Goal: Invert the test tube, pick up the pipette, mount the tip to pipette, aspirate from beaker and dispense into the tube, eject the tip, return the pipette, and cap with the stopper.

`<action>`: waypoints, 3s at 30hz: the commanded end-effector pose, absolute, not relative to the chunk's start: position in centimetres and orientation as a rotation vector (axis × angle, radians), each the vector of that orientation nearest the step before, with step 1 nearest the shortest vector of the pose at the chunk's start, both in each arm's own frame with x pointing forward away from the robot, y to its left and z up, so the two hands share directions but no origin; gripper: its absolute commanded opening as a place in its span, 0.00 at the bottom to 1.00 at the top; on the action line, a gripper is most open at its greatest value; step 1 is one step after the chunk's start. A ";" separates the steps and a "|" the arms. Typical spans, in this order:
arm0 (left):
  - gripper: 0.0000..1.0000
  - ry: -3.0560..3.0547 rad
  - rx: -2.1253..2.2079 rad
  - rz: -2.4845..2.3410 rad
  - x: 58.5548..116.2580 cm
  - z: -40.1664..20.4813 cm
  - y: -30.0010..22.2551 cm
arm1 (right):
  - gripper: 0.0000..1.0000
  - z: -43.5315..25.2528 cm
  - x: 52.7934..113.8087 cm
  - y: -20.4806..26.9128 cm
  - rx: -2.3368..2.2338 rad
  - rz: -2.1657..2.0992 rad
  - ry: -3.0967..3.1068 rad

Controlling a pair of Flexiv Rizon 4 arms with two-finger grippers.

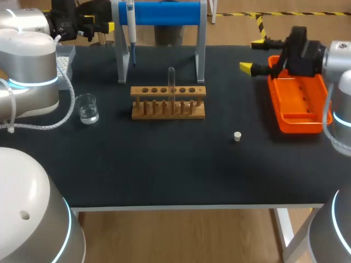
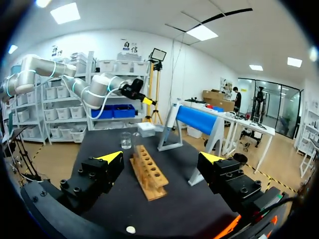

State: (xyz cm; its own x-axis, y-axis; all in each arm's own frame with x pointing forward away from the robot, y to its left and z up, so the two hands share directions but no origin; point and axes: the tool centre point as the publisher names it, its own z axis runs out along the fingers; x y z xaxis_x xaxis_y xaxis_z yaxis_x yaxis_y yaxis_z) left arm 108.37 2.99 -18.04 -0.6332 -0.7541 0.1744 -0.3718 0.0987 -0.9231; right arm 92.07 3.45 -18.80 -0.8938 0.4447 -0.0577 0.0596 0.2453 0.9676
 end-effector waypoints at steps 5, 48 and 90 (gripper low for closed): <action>1.00 2.037 -1.106 -1.548 108.4 -18.1 3.0 | 1.00 -21.6 87.3 4.3 0.445 1.692 2.161; 1.00 1.972 -0.904 -1.548 94.4 -22.8 -3.6 | 1.00 -23.3 84.8 5.3 0.353 1.622 2.211; 1.00 1.964 -0.740 -1.571 85.7 -27.3 -5.9 | 1.00 -23.3 84.8 5.3 0.353 1.622 2.211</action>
